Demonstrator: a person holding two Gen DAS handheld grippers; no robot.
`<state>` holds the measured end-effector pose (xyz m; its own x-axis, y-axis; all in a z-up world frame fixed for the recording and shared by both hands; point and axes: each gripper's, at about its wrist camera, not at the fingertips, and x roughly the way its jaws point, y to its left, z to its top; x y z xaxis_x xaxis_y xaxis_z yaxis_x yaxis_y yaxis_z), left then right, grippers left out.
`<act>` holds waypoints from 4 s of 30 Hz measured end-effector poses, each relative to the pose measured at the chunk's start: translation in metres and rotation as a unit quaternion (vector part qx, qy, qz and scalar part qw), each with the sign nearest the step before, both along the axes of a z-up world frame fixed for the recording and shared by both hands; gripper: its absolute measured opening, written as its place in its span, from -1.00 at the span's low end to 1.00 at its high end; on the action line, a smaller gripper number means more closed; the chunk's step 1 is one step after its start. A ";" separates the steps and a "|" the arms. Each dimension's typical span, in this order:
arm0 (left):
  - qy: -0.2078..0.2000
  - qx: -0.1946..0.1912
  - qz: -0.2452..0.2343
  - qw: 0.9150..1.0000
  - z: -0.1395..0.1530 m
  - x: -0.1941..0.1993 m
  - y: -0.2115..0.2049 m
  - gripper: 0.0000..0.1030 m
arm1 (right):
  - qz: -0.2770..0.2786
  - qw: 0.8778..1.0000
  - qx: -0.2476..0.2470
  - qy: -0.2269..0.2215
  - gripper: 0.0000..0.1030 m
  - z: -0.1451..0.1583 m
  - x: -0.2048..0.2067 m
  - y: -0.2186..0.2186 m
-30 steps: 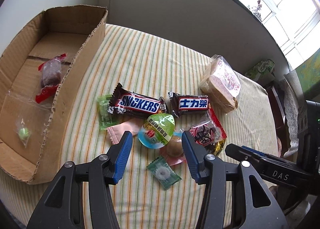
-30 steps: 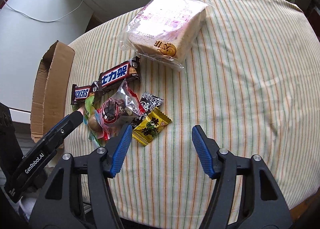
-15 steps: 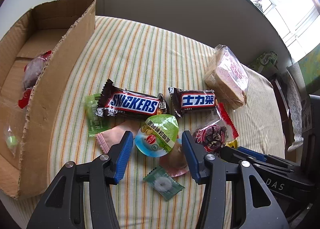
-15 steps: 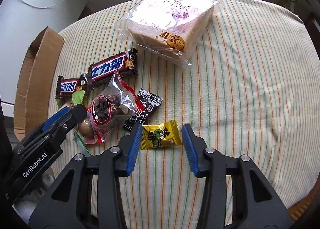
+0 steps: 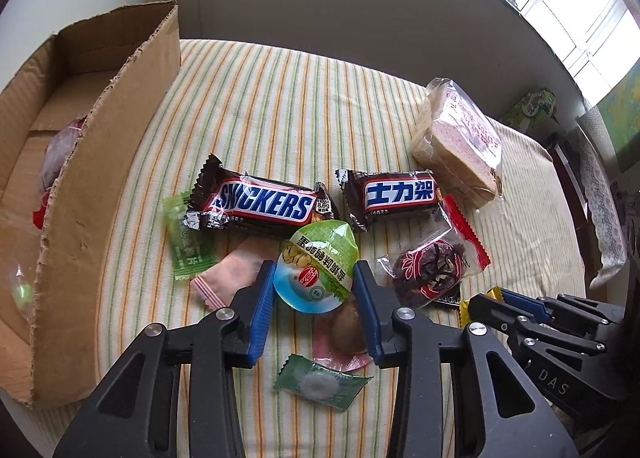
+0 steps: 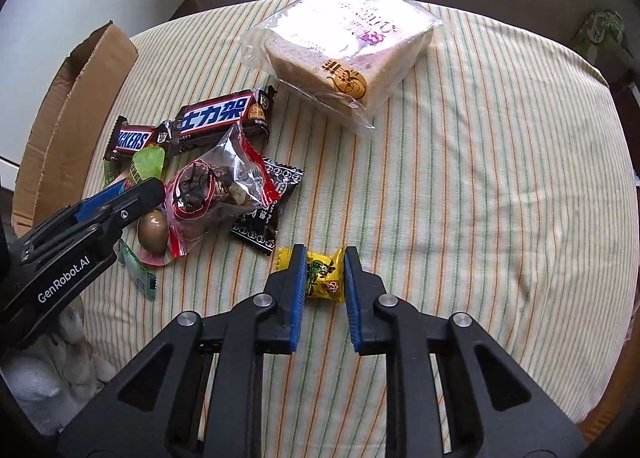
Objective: Organize snacks
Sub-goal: 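Grasp yellow candy packet with right tool while left tool grasps green jelly cup, then carry yellow packet in right tool while left tool carries jelly cup to box, then open right tool over box while left tool releases jelly cup inside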
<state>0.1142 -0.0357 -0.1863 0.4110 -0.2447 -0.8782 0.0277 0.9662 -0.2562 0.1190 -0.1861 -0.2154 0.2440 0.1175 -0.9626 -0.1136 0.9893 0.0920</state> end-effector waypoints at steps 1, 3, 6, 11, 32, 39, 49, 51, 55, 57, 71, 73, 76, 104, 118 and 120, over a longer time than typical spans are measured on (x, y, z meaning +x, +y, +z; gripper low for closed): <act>-0.001 -0.001 0.001 1.000 0.000 0.000 0.000 -0.33 | -0.001 1.000 0.004 -0.002 -0.68 0.001 0.000 -0.003; -0.002 -0.001 0.002 1.000 0.000 -0.001 0.002 -0.36 | -0.003 1.000 0.007 -0.003 -0.69 0.002 -0.002 -0.005; -0.006 0.001 0.004 1.000 0.000 -0.003 0.003 -0.38 | -0.008 1.000 0.016 -0.003 -0.70 0.003 -0.002 -0.014; -0.010 -0.001 0.008 1.000 0.003 -0.007 0.008 -0.39 | -0.017 1.000 0.025 -0.008 -0.75 0.012 0.001 -0.035; -0.029 -0.017 0.021 0.999 0.016 -0.018 0.018 -0.40 | -0.022 0.998 0.041 -0.044 -0.88 0.050 -0.015 -0.064; -0.049 -0.024 0.029 0.998 0.035 -0.025 0.028 -0.40 | -0.008 0.997 0.045 -0.069 -0.88 0.072 -0.011 -0.051; -0.072 -0.027 0.058 0.995 0.060 -0.036 0.056 -0.40 | 0.032 0.991 0.080 -0.103 -0.88 0.107 -0.003 -0.006; -0.076 -0.027 0.068 0.994 0.063 -0.037 0.064 -0.40 | 0.042 0.990 0.087 -0.107 -0.88 0.111 0.000 0.007; -0.081 -0.026 0.089 0.992 0.068 -0.044 0.083 -0.40 | 0.068 0.986 0.101 -0.112 -0.88 0.119 0.008 0.033; -0.083 -0.024 0.100 0.991 0.070 -0.048 0.091 -0.40 | 0.084 0.984 0.105 -0.114 -0.88 0.121 0.011 0.049; -0.085 -0.007 0.178 0.980 0.063 -0.071 0.155 -0.40 | 0.184 0.968 0.110 -0.133 -0.88 0.130 0.041 0.175; -0.082 -0.005 0.187 0.979 0.059 -0.072 0.163 -0.40 | 0.192 0.966 0.108 -0.131 -0.88 0.126 0.046 0.188; -0.076 -0.006 0.196 0.978 0.054 -0.075 0.173 -0.40 | 0.200 0.966 0.103 -0.127 -0.88 0.118 0.053 0.204; -0.085 0.000 0.206 0.975 0.058 -0.075 0.188 0.00 | 0.209 0.967 0.083 -0.120 0.49 0.105 0.066 0.215; -0.092 -0.006 0.179 0.980 0.074 -0.082 0.159 0.00 | 0.158 0.976 0.078 -0.130 0.49 0.124 0.051 0.124; -0.088 -0.007 0.168 0.982 0.076 -0.083 0.151 0.00 | 0.145 0.978 0.073 -0.129 0.49 0.125 0.046 0.104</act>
